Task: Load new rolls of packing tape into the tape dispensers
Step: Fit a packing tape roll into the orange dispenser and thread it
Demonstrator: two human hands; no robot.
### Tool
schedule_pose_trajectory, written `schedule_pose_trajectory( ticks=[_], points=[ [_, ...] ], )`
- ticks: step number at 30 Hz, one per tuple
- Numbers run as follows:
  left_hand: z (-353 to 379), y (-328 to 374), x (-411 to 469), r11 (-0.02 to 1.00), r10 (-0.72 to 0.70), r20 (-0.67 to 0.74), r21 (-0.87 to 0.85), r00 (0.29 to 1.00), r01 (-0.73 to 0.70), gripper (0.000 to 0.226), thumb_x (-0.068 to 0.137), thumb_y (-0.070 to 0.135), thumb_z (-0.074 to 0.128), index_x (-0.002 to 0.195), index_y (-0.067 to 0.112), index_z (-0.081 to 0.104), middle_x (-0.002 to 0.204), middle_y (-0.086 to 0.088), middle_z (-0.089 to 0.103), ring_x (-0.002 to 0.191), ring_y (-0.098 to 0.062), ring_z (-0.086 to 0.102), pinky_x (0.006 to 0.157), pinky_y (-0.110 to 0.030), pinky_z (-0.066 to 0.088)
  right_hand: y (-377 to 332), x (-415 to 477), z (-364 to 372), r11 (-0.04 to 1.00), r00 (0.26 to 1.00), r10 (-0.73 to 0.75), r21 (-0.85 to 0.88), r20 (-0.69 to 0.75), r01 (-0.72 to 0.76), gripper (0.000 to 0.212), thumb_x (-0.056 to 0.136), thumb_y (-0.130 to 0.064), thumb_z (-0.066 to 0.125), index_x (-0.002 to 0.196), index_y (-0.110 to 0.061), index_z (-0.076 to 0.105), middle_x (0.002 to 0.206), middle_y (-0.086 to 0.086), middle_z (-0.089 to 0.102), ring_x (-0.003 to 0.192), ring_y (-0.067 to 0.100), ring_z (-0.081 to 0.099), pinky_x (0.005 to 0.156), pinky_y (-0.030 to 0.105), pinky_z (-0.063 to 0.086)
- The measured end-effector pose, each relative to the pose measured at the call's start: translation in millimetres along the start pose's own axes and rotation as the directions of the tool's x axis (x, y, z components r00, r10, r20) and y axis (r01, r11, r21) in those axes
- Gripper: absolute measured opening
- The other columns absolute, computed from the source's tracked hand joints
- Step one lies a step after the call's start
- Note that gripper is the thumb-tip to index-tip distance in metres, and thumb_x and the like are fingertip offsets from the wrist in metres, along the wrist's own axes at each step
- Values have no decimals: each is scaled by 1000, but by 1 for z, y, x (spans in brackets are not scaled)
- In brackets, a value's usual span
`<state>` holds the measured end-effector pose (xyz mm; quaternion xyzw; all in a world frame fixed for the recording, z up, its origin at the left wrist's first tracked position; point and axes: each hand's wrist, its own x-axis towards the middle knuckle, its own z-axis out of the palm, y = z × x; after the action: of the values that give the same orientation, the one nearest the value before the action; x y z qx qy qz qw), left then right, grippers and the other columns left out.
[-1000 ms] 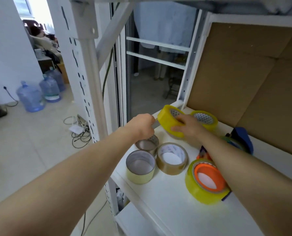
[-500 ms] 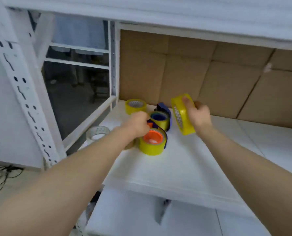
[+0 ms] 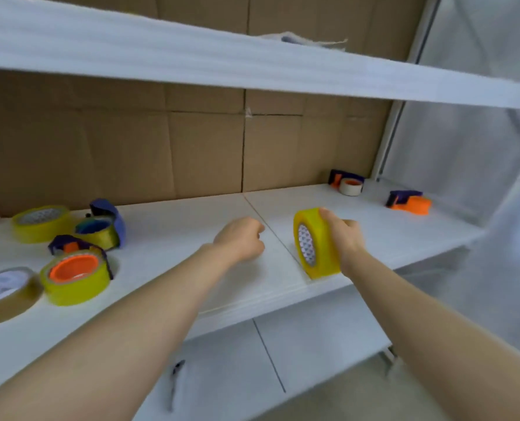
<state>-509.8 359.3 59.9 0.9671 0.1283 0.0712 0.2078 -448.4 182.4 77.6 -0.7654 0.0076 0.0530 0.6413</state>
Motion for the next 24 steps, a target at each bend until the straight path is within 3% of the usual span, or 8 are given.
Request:
schedule_pose_trajectory(
  ticks=[4,8,9,11,13,16,21,24],
  points=[
    [47,83,37,998,55,21,-38,998,-54,42,81,4,49,61,29,22,89,0,45,80,-21,45,73,-29,31,18,39,-86,999,999,32,37,-30,-31,55,87,-42,61,124,-3,52,109,12,54,104,31,55,97,42,45],
    [99,180,71,992,125,92,-10,988,-124,36,83,6,50,64,30,32,93,-1,50,89,-23,54,78,-31,41,40,88,-183,992,996,75,109,-42,-70,48,80,-46,67,112,-12,54,117,13,61,104,34,60,96,48,48],
    [110,203,79,991,132,110,-3,985,-133,29,85,6,50,71,30,44,96,-2,53,97,-24,58,83,-34,45,45,100,-206,989,994,97,117,-51,-90,51,80,-47,67,116,-12,53,117,13,60,102,33,60,94,47,49],
    [131,245,94,990,144,129,-15,981,-143,22,89,7,51,104,18,62,109,-7,60,108,-25,58,91,-33,47,54,120,-251,986,989,124,124,-81,-113,57,83,-46,65,125,-12,49,117,11,58,100,30,59,89,42,49],
    [146,280,108,989,149,148,-31,978,-146,34,90,7,52,123,11,58,118,-8,60,110,-23,57,91,-30,46,61,141,-290,983,984,136,137,-115,-120,57,86,-45,62,130,-12,47,118,11,56,98,29,57,86,40,48],
    [167,316,129,986,164,187,-28,969,-162,28,89,6,50,114,15,60,110,-8,59,103,-20,57,85,-29,45,69,167,-334,977,972,175,152,-159,-151,58,88,-49,57,131,-12,44,116,11,55,96,29,55,86,42,47],
    [188,361,172,988,152,201,-19,968,-151,48,91,6,51,138,12,46,134,-8,55,121,-23,53,102,-33,44,77,214,-373,962,963,211,208,-169,-175,60,90,-51,52,135,-13,41,122,13,54,94,28,54,79,41,45],
    [200,378,211,986,169,197,-19,966,-168,50,91,7,52,140,12,43,135,-7,54,122,-22,52,101,-33,44,80,246,-380,953,956,241,227,-167,-201,61,90,-52,52,135,-14,40,119,14,54,94,29,55,79,42,46]
  ],
)
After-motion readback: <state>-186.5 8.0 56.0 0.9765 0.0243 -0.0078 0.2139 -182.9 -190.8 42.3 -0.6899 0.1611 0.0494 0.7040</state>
